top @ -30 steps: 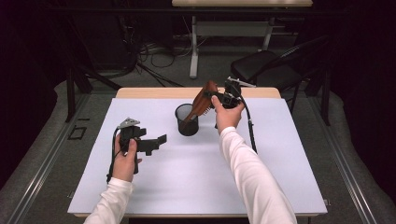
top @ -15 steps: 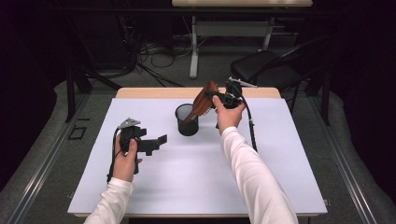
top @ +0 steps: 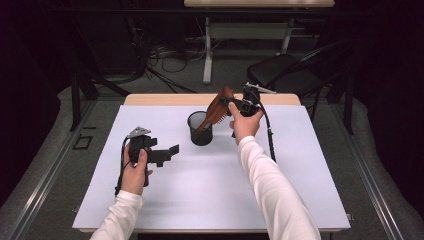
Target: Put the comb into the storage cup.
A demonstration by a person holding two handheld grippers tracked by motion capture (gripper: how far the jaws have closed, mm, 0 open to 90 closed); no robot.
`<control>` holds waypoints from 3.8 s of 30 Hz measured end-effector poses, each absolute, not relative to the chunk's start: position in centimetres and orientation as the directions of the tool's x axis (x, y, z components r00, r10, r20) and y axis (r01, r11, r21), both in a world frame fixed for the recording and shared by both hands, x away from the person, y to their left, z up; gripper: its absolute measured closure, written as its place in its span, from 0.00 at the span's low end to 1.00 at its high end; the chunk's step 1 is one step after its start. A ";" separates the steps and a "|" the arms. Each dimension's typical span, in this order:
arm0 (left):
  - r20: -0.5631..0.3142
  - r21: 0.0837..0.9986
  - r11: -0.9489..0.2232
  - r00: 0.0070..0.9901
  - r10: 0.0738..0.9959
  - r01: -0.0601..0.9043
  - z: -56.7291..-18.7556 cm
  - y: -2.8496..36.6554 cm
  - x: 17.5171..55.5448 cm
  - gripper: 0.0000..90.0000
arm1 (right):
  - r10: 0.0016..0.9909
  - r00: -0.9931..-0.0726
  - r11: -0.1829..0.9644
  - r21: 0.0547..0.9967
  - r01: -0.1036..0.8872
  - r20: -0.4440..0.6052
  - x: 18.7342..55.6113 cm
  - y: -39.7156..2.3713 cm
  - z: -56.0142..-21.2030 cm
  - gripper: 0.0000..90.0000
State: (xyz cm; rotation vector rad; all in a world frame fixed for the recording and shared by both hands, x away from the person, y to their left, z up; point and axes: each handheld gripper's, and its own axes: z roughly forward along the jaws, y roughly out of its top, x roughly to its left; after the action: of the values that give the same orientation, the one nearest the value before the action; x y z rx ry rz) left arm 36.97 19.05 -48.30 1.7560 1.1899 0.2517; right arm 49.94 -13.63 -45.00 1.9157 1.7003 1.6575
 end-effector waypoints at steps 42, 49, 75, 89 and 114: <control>-0.325 0.792 -0.055 0.497 0.805 0.608 -48.3 18.9 37.5 0.00 | 0.810 -0.247 -0.284 0.724 0.629 0.532 49.7 -13.9 -44.1 0.00; -0.325 0.790 -0.057 0.497 0.804 0.610 -48.4 18.9 37.5 0.00 | 0.819 -0.274 -0.235 0.730 0.642 0.504 49.4 -14.1 -43.9 0.00; -0.334 0.791 -0.054 0.504 0.796 0.610 -48.1 19.3 37.5 0.00 | 0.834 -0.318 -0.185 0.771 0.609 0.451 48.8 -14.7 -43.0 0.00; -0.336 0.790 -0.054 0.505 0.795 0.611 -48.0 19.9 37.4 0.00 | 0.862 -0.371 -0.060 0.796 0.602 0.346 47.9 -15.7 -42.1 0.00; -0.337 0.789 -0.068 0.522 0.783 0.611 -47.6 20.3 37.3 0.00 | 0.885 -0.433 0.117 0.818 0.564 0.172 45.8 -17.2 -41.4 0.01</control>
State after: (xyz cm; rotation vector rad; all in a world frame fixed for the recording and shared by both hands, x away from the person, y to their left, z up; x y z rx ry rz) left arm 37.35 20.26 -47.64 1.7658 1.1701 0.2165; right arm 45.76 -17.19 -41.45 1.4097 2.0434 1.2353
